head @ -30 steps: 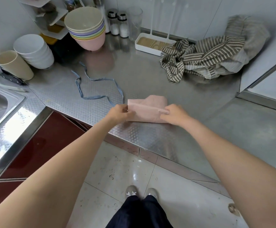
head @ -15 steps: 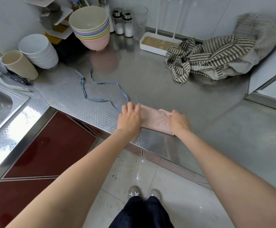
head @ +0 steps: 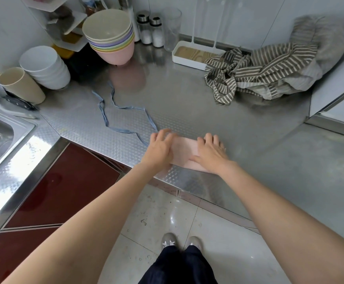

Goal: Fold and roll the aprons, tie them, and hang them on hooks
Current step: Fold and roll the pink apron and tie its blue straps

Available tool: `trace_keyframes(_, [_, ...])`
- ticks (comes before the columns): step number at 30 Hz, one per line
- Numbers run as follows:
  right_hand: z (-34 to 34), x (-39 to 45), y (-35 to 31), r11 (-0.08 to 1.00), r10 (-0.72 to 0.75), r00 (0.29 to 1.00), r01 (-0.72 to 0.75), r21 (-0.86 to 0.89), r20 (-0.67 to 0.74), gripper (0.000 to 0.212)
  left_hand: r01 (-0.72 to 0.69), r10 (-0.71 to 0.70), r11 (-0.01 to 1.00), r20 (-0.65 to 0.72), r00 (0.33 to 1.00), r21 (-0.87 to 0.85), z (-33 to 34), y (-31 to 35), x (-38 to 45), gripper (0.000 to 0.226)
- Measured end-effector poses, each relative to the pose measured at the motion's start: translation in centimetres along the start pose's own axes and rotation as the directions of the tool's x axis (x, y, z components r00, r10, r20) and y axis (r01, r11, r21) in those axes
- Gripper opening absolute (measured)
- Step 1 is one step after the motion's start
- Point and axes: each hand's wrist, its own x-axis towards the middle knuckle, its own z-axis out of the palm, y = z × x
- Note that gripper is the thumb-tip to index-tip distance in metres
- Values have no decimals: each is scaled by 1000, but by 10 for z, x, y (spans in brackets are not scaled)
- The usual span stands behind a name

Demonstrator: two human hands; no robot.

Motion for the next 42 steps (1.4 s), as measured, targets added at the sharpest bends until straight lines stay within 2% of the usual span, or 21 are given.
trace_keyframes(2, [4,-2,0,1000,12,1000,-12,20,-29,43,112,-112,993,15,994,-30,-3,-3,0,47])
trace_keyframes(5, [9,-2,2,983,48,999,-46,176,-6,24,158,-147,986,168,975,-53,-10,-7,6,44])
trace_keyframes(9, [-5,1,18,899,55,992,-100,425,116,23,153,-109,983,341,934,-104,-34,-7,13,35])
trace_keyframes(12, [-36,-5,35,836,27,986,-113,537,167,19,117,-55,982,370,927,-146,-61,-3,20,24])
trace_keyframes(14, [-54,-10,43,818,-6,991,-73,571,136,21,129,-62,981,389,919,-147,-80,1,24,15])
trace_keyframes(15, [-72,-15,45,847,-20,994,-42,531,110,23,121,-59,983,383,922,-138,-96,9,27,12])
trace_keyframes(17, [-87,-14,42,923,-82,988,25,384,132,27,113,-54,984,372,927,-138,-110,17,35,22])
trace_keyframes(20, [-116,-21,29,958,-208,966,170,230,153,44,50,-18,994,319,947,-94,-134,40,39,31])
trace_keyframes(23, [-135,-25,18,936,-331,938,312,163,103,47,-9,51,993,349,936,-122,-147,59,41,13])
trace_keyframes(26, [-143,-27,14,869,-418,908,389,306,34,36,-18,105,971,355,929,-240,-152,73,40,9])
trace_keyframes(29, [-157,-36,16,759,-446,895,362,541,27,25,59,116,869,319,940,-491,-157,76,34,8])
trace_keyframes(31, [-161,-40,18,621,-424,905,290,728,1,25,94,96,774,262,960,-626,-157,71,32,11])
trace_keyframes(33, [-160,-40,21,417,-371,927,212,884,-47,27,119,34,676,193,981,-727,-153,67,29,19])
trace_keyframes(35, [-158,-38,22,246,-323,944,149,958,-64,35,125,-27,567,134,991,-814,-148,69,26,23])
trace_keyframes(36, [-158,-37,21,200,-320,946,123,972,-54,38,135,-59,515,123,991,-846,-147,74,23,25])
trace_keyframes(38, [-157,-37,17,195,-340,940,95,976,-24,42,182,-93,439,157,983,-880,-148,81,21,29])
trace_keyframes(40, [-158,-36,15,249,-360,933,71,966,24,43,239,-40,430,247,968,-871,-155,84,20,31])
trace_keyframes(41, [-160,-37,15,299,-369,927,48,953,69,40,242,15,459,280,960,-855,-159,82,22,28])
trace_keyframes(42, [-163,-38,15,371,-388,914,33,928,123,36,218,45,555,291,956,-803,-163,78,24,22])
